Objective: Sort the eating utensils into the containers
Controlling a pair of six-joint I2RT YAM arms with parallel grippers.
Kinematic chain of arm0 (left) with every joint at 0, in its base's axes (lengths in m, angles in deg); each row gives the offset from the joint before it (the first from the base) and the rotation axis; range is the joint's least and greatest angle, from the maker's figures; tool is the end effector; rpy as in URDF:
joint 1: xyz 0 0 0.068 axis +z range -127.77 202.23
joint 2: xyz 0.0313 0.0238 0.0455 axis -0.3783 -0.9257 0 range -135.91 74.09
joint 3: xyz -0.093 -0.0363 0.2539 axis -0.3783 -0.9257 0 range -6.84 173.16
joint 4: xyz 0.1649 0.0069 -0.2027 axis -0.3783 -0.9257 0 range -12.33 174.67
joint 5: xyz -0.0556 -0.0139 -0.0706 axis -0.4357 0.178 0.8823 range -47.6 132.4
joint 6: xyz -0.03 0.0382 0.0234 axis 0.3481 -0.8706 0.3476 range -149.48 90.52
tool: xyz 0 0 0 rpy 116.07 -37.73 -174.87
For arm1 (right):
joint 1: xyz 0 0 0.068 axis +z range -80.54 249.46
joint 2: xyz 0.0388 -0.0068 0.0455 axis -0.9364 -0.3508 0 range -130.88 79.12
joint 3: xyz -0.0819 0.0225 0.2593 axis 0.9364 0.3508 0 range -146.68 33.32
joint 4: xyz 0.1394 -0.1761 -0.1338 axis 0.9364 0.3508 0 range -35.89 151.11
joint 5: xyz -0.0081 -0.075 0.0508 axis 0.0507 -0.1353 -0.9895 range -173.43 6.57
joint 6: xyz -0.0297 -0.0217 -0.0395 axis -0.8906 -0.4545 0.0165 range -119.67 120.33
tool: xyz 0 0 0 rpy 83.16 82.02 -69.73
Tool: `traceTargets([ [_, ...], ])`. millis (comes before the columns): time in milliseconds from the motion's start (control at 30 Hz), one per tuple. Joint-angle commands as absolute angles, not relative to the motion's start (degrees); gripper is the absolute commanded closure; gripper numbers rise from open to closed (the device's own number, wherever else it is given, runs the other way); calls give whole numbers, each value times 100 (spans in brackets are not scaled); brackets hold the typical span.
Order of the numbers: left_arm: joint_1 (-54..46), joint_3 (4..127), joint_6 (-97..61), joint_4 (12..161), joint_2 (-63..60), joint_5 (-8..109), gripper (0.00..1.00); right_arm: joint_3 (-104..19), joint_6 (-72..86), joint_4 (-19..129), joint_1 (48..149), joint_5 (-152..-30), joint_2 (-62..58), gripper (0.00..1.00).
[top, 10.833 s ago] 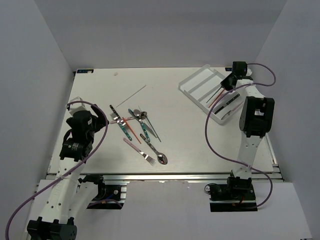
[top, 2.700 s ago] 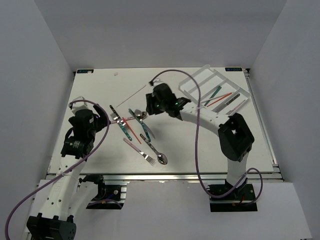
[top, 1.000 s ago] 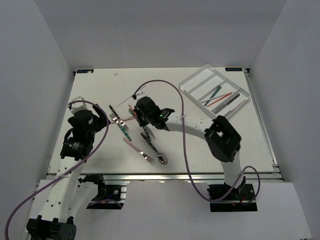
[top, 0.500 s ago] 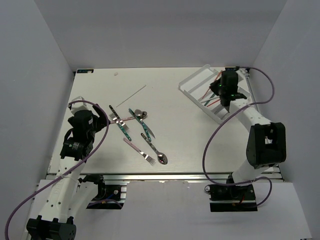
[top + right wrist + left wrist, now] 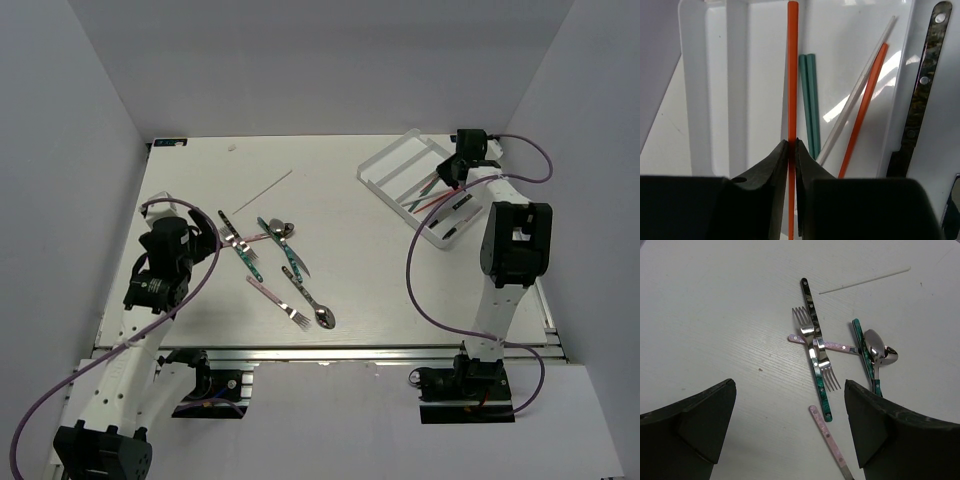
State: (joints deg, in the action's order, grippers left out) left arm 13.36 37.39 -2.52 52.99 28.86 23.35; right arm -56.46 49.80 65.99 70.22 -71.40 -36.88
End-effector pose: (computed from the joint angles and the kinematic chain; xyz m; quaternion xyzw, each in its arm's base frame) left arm 0.1703 -0.0148 0.2985 -0.2144 0.8422 -0.0074 0.4947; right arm 0.4678 -0.0012 0.2292 0.4105 0.7957 0.0994 0.4340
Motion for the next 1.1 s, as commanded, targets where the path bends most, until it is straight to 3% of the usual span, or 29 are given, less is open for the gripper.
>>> traceTargets([
  [0,1309,3728,-293,5338,2839,2288,2,-5747,5069,6721,7016,-7297,-3759,82],
  [33,1309,3728,-293,5338,2821,2280,2,-5738,5069,6721,7008,-7332,-3794,76],
  [133,1309,3746,-302,5338,2795,2280,2,-5738,5052,6756,7008,-7455,-3848,74],
  [267,1309,3807,-390,5408,2602,2490,2,-5668,5017,6808,7008,-7447,-3628,41],
  [333,1309,3965,-373,5373,2435,2499,2,-5616,5008,6852,7008,-7421,-3410,35],
  [467,1309,4579,-416,5531,1638,2701,2,-5282,4868,6713,7008,-7858,-2847,34],
  [600,1309,5739,-976,5645,267,2903,2,-4272,4437,5781,7130,-9745,-2038,30],
  [767,1326,7119,-1891,6198,-1526,3639,2,-2562,3840,5098,7763,-9889,-773,29],
  [900,1317,8463,-2797,5892,-3422,5500,2,-1533,3707,4911,7799,-10837,-1,29],
  [1067,1019,9116,-3562,6443,-4358,5665,2,-519,3620,4700,7913,-11164,774,29],
])
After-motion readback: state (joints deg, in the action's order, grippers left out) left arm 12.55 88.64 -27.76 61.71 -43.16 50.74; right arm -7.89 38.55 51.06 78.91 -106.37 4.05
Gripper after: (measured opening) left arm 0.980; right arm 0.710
